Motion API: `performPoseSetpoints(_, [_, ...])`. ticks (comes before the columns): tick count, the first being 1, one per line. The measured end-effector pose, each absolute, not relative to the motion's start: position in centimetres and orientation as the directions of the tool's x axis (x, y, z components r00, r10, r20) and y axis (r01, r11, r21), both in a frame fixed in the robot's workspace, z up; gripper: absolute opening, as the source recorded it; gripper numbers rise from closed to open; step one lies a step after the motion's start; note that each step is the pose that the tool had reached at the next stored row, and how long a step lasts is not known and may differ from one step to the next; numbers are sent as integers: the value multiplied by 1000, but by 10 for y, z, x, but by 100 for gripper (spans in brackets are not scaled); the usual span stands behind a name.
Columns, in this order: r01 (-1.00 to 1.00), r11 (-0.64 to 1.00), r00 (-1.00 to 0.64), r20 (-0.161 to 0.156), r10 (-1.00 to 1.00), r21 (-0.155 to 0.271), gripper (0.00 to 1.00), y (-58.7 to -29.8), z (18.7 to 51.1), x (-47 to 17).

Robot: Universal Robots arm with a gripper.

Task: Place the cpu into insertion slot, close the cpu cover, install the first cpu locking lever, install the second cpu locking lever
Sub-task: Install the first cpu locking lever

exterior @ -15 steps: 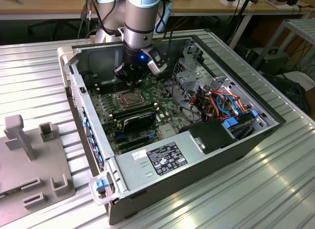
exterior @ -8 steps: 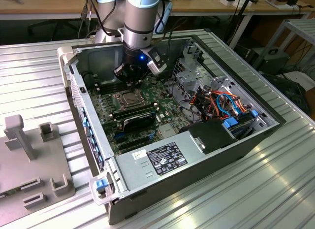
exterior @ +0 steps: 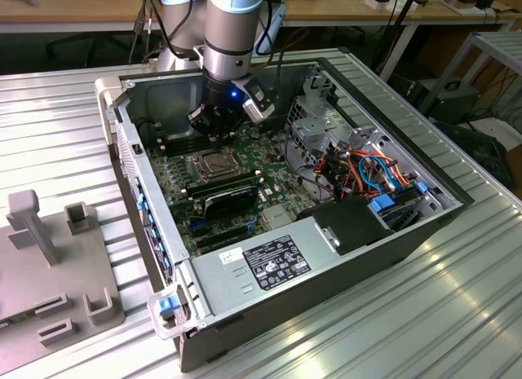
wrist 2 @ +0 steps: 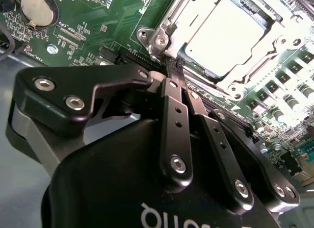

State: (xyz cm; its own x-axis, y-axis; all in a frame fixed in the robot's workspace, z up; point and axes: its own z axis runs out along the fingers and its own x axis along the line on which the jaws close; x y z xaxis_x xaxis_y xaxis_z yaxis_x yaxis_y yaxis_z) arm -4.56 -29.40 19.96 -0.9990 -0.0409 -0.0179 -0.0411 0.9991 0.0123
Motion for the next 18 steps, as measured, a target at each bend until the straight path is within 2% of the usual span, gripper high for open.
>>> performPoseSetpoints(18, [-44, 999, -999, -19, -44, 15, 11, -299, 210, -45])
